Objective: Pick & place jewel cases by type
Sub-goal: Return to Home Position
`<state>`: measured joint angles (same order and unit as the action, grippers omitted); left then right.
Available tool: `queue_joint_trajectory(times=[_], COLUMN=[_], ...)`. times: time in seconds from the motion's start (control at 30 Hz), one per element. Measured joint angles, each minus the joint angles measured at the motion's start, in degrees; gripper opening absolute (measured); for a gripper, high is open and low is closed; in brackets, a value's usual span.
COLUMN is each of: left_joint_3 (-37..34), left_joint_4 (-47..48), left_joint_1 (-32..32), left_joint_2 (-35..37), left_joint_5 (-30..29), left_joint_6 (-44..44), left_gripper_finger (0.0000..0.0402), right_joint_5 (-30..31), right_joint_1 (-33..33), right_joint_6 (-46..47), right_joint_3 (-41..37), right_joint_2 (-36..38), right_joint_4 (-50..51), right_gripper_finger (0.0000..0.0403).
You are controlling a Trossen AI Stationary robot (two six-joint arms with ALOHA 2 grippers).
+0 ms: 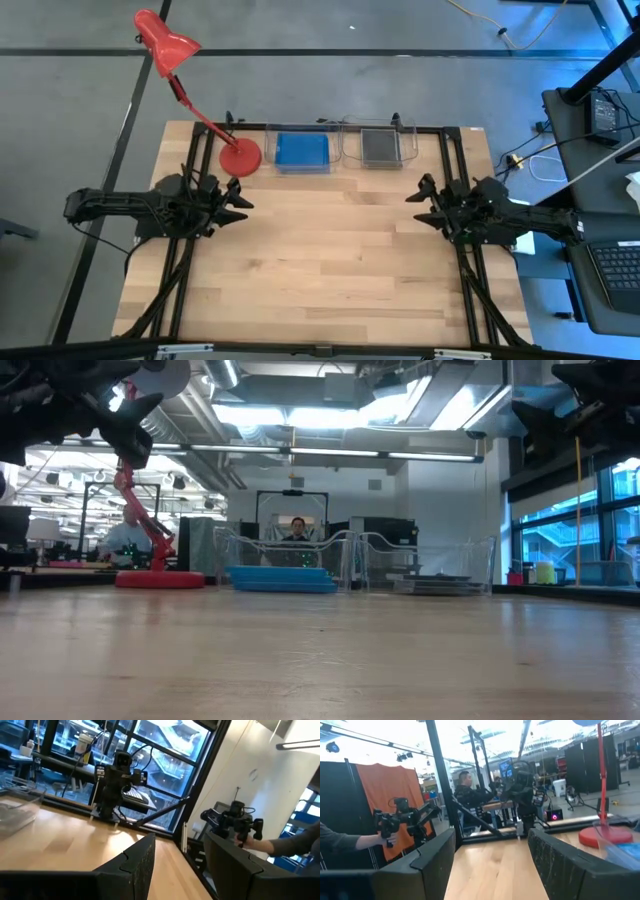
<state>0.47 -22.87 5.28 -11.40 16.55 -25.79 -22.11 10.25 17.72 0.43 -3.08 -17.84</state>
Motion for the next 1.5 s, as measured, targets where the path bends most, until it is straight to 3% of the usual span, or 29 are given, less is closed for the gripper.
queue_joint_trajectory(times=[0.33, 0.47, 0.6, 0.93, 1.13, 1.3, 1.5], left_joint_3=[0.0, 0.0, 0.0, 0.0, 0.0, 0.0, 0.0], left_joint_4=[-1.7, -10.3, -9.6, -3.1, 2.6, 6.5, 7.8], left_joint_1=[0.0, 0.1, 0.5, 6.7, 8.9, 8.9, 8.8], left_joint_2=[0.0, 0.1, 1.7, 7.9, 9.9, 9.9, 9.9], left_joint_5=[0.0, 7.2, 11.5, 11.6, 2.8, 0.7, 0.7], left_joint_6=[3.0, 6.8, 4.3, 4.1, 9.7, 11.5, 10.1], left_gripper_finger=[0.0167, 0.0167, 0.0167, 0.0167, 0.0167, 0.0167, 0.0167], right_joint_5=[3.0, 0.0, -0.9, -0.1, 0.0, 6.9, 19.5], right_joint_1=[0.0, 0.0, 0.0, 0.0, 0.0, 0.0, 0.0], right_joint_6=[-2.2, -4.3, -2.6, -3.6, -6.2, -7.9, -11.1], right_joint_3=[0.0, 0.1, 0.1, 0.1, 0.1, 0.1, 0.1], right_joint_2=[0.0, 0.6, 2.1, 3.0, 3.0, 2.8, 2.8], right_joint_4=[7.6, 5.9, 9.7, 11.2, 12.9, 14.6, 16.5], right_gripper_finger=[0.0255, 0.0255, 0.0255, 0.0255, 0.0255, 0.0255, 0.0255])
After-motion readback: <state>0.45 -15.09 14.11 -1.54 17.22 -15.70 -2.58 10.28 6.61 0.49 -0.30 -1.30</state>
